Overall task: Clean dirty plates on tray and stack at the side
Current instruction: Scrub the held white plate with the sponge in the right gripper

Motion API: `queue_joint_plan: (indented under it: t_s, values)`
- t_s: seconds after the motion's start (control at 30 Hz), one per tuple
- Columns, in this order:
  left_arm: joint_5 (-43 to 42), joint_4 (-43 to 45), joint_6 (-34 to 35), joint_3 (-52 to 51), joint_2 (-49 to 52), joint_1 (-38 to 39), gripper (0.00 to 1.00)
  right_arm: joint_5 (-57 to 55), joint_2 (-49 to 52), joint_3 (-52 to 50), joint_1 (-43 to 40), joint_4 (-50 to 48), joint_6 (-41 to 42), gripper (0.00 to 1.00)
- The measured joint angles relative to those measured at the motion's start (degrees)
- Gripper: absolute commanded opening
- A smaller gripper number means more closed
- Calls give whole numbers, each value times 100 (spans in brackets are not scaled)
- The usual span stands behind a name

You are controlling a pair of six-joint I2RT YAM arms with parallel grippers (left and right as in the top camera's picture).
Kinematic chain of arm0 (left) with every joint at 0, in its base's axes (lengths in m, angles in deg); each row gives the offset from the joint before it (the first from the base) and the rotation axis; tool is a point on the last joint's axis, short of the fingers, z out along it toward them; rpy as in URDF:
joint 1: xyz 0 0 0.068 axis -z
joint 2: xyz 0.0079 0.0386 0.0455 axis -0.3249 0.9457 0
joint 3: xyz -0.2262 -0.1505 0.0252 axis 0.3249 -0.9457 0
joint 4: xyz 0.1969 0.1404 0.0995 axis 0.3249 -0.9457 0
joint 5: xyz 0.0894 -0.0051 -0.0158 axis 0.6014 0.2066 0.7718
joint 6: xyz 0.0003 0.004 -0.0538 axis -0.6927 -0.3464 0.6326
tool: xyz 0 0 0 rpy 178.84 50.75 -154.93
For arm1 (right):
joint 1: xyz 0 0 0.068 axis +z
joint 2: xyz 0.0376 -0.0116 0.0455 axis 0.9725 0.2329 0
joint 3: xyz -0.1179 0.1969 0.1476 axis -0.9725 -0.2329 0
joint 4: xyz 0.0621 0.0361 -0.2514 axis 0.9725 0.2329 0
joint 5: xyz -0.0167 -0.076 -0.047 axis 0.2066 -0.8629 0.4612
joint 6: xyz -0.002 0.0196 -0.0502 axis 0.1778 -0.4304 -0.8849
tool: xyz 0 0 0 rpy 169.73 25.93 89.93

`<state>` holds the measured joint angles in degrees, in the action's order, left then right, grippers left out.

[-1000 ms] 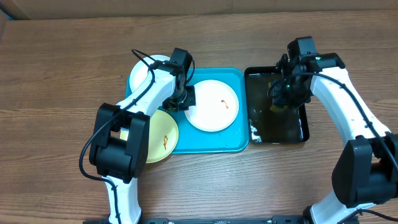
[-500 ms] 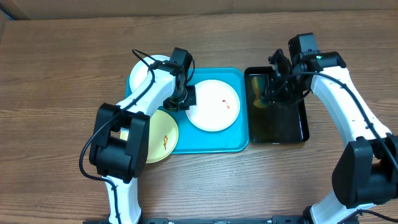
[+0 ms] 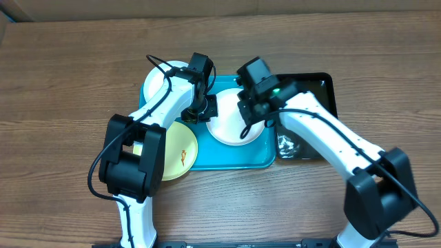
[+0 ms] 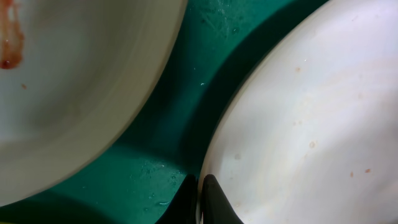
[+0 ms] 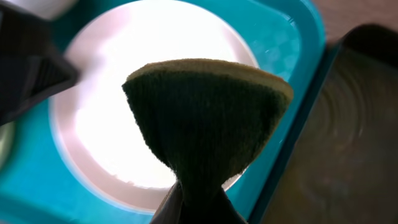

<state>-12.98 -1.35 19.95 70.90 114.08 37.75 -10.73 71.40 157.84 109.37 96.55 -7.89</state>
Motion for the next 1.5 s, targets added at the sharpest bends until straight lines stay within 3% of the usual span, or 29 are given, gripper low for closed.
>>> queue_joint_plan:
  t_s: [0.17, 0.27, 0.5, 0.63, 0.73, 1.5]
  values:
    - [-17, -20, 0, 0, 0, 0, 4, -520, 380, 0, 24, -144, 2, 4]
    - [-20, -26, 0, 0, 0, 0, 4, -595, 597, 0, 15, -181, 44, 16]
    - [-20, -26, 0, 0, 0, 0, 6, -466, 986, 0, 15, -192, 17, 19]
    - [-20, -42, 0, 0, 0, 0, 7, -466, 1198, 0, 13, -264, 17, 18]
    - [-20, -48, 0, 0, 0, 0, 8, -476, 1233, 0, 15, -387, 7, 4]
    - [-20, -59, 0, 0, 0, 0, 6, -586, 793, 11, -57, -356, -94, 4]
